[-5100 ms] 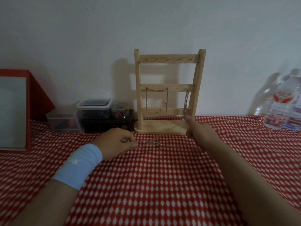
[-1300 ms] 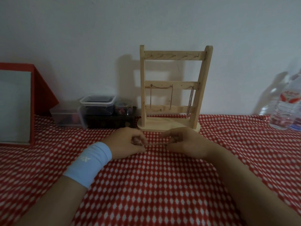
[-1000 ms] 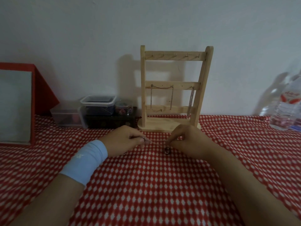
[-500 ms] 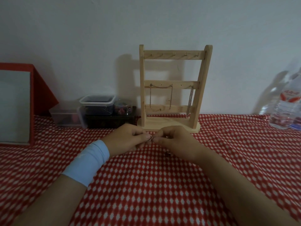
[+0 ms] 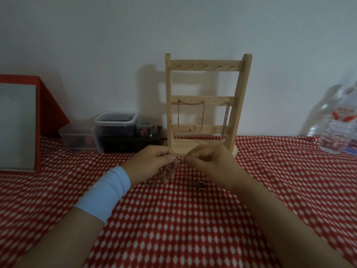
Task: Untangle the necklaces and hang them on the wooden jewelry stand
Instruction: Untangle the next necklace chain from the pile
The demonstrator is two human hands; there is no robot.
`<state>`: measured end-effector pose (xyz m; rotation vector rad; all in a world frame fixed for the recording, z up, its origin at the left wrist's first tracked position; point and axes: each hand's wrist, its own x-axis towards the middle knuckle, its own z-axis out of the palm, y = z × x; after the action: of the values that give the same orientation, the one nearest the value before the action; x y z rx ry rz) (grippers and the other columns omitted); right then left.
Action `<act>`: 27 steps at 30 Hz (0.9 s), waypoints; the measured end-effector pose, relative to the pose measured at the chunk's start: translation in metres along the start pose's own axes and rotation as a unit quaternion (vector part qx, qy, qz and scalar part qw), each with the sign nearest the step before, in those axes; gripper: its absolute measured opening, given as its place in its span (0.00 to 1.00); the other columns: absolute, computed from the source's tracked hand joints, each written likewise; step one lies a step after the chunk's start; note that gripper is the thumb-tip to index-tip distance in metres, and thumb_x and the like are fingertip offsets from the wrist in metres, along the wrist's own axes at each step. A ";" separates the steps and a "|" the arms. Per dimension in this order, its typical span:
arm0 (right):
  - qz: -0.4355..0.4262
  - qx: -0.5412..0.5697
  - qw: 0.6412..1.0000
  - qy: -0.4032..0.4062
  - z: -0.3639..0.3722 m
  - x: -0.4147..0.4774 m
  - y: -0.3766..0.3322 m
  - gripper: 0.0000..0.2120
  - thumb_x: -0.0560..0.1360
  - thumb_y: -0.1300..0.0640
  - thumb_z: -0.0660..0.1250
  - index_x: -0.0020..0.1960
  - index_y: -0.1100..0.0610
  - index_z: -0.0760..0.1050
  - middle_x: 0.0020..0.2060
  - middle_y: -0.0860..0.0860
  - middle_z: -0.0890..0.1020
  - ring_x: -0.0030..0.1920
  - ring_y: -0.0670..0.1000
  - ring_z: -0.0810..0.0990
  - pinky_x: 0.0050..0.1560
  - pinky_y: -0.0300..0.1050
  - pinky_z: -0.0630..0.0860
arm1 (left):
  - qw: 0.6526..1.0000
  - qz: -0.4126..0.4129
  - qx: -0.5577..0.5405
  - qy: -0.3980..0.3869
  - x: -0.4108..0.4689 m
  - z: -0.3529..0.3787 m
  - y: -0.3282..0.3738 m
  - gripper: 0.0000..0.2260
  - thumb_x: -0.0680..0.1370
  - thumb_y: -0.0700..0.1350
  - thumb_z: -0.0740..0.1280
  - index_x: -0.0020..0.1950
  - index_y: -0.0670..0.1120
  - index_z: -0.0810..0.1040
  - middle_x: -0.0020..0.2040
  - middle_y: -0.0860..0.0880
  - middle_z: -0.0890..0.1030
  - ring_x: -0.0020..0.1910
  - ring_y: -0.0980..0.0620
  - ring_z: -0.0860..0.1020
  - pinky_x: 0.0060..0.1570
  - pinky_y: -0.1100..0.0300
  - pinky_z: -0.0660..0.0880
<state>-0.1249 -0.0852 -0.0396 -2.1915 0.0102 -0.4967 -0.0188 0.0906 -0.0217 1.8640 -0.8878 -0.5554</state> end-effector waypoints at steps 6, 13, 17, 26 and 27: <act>0.080 0.160 0.984 0.000 -0.002 0.002 -0.003 0.17 0.83 0.53 0.62 0.38 0.57 0.77 0.32 0.52 0.81 0.37 0.58 0.82 0.51 0.56 0.82 | 1.000 0.009 0.009 0.011 -0.001 0.002 0.005 0.14 0.83 0.42 0.59 0.39 0.47 0.77 0.24 0.56 0.71 0.22 0.60 0.65 0.24 0.69 0.63; 0.106 0.138 0.981 -0.086 -0.015 -0.001 -0.004 0.18 0.82 0.48 0.63 0.39 0.58 0.78 0.28 0.55 0.76 0.26 0.52 0.72 0.32 0.41 0.74 | 0.997 0.025 0.059 0.043 -0.005 -0.004 0.018 0.11 0.81 0.40 0.61 0.43 0.42 0.79 0.19 0.61 0.72 0.19 0.66 0.70 0.24 0.74 0.63; 0.141 0.079 0.975 -0.151 -0.029 -0.001 0.000 0.15 0.80 0.51 0.68 0.40 0.59 0.79 0.29 0.52 0.77 0.27 0.47 0.71 0.33 0.38 0.72 | 0.987 0.029 0.027 0.158 -0.004 -0.020 0.010 0.13 0.80 0.38 0.62 0.36 0.43 0.79 0.18 0.59 0.71 0.19 0.64 0.69 0.28 0.64 0.61; 0.166 0.013 0.983 -0.083 -0.029 0.002 0.015 0.10 0.82 0.53 0.66 0.44 0.54 0.82 0.30 0.40 0.81 0.31 0.38 0.76 0.36 0.30 0.71 | 0.943 -0.023 0.184 0.277 0.006 -0.044 -0.024 0.13 0.77 0.43 0.60 0.36 0.39 0.77 0.36 0.41 0.78 0.36 0.48 0.75 0.38 0.56 0.68; 0.158 0.006 0.986 -0.050 -0.028 0.003 0.014 0.10 0.82 0.53 0.65 0.45 0.52 0.82 0.32 0.39 0.82 0.34 0.36 0.78 0.37 0.29 0.70 | 0.943 -0.029 0.197 0.267 0.007 -0.043 -0.026 0.14 0.77 0.44 0.59 0.35 0.39 0.74 0.35 0.41 0.77 0.36 0.48 0.74 0.37 0.55 0.67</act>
<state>-0.1302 -0.1161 -0.0340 -2.1476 0.2953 -0.2063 0.0243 0.1171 -0.0268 2.2511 -0.6025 0.1190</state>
